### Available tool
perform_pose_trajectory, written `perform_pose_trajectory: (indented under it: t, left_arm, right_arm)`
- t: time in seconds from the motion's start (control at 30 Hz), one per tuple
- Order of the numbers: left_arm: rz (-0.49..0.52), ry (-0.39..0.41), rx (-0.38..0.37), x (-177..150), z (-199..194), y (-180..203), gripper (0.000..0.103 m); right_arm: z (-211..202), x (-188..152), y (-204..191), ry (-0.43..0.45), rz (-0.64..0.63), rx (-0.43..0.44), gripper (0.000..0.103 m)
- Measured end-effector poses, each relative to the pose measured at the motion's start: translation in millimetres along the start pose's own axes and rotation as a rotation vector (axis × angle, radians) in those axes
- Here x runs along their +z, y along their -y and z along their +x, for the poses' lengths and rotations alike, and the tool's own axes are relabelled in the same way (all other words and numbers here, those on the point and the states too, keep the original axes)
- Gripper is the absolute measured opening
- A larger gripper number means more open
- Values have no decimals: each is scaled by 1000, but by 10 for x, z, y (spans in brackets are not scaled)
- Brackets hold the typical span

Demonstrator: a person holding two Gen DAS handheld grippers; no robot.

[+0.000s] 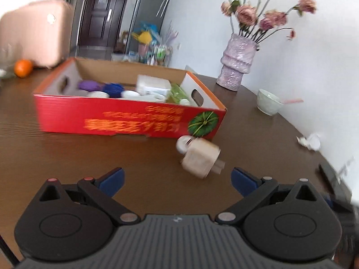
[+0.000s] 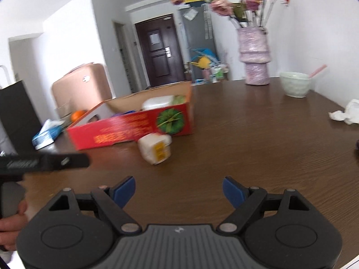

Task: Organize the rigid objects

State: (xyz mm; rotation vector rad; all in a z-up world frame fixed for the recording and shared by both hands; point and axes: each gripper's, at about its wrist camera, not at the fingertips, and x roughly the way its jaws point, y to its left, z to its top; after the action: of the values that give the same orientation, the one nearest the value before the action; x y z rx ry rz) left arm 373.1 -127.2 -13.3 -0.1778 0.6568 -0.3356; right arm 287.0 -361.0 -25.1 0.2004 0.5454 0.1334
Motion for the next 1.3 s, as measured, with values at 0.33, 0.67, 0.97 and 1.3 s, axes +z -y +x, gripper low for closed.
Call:
perform_pose_trajectory:
  t: [0.33, 0.67, 0.97, 1.3]
  left_arm:
    - [13, -106, 5, 166, 1020, 324, 81]
    - [107, -49, 12, -123, 311, -437, 34]
    - [240, 13, -185, 98, 356, -406, 88]
    - [248, -63, -370, 173, 708, -479, 34]
  right_arm:
    - [196, 85, 301, -19, 16, -73, 84]
    - [771, 337, 171, -26, -9, -15, 80]
    - [1401, 752, -166, -36, -61, 42, 69]
    - [1205, 640, 87, -55, -39, -39, 70]
